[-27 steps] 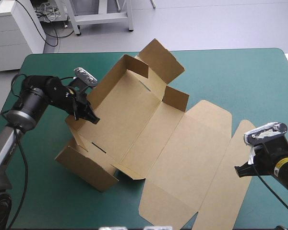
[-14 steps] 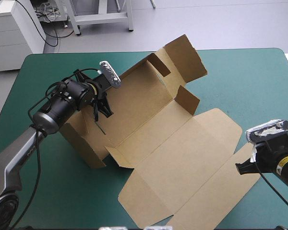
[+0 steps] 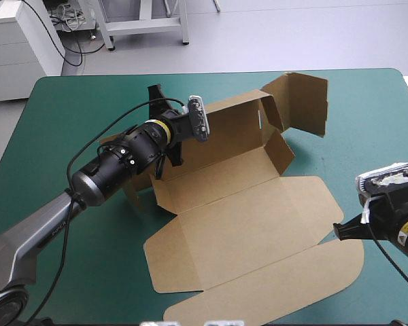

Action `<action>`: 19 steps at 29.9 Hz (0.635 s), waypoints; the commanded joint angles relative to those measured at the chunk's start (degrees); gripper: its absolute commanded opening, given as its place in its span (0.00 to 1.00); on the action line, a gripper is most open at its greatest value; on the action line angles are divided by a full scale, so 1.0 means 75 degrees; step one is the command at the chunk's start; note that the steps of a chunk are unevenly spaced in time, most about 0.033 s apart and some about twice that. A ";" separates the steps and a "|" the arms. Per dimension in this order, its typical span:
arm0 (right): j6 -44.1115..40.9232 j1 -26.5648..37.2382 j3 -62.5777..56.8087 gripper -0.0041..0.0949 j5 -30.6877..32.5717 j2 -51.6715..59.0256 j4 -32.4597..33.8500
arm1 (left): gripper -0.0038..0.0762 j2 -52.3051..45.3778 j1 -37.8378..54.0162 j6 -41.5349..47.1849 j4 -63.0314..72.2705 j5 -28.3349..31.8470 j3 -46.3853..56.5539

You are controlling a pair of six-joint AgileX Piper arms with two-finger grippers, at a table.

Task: Fold the box

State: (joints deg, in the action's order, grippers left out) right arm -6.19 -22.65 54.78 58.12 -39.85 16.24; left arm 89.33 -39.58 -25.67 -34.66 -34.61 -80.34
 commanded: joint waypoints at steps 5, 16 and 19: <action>-0.0017 0.0019 0.0255 0.02 -0.0338 0.0006 -0.0245 | 0.04 -0.0343 -0.0257 -0.0008 -0.1015 0.1099 0.0054; -0.0017 0.0019 0.0255 0.02 -0.0191 0.0006 -0.0245 | 0.04 -0.1283 -0.0257 -0.0295 -0.1268 0.3367 0.1869; -0.0017 0.0019 0.0255 0.02 -0.0063 0.0006 -0.0245 | 0.04 -0.1539 -0.0257 -0.0295 -0.1279 0.3438 0.2244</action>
State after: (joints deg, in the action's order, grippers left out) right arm -6.42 -22.65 54.78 59.72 -39.85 13.39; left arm 81.95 -41.22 -28.11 -43.10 -14.00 -63.90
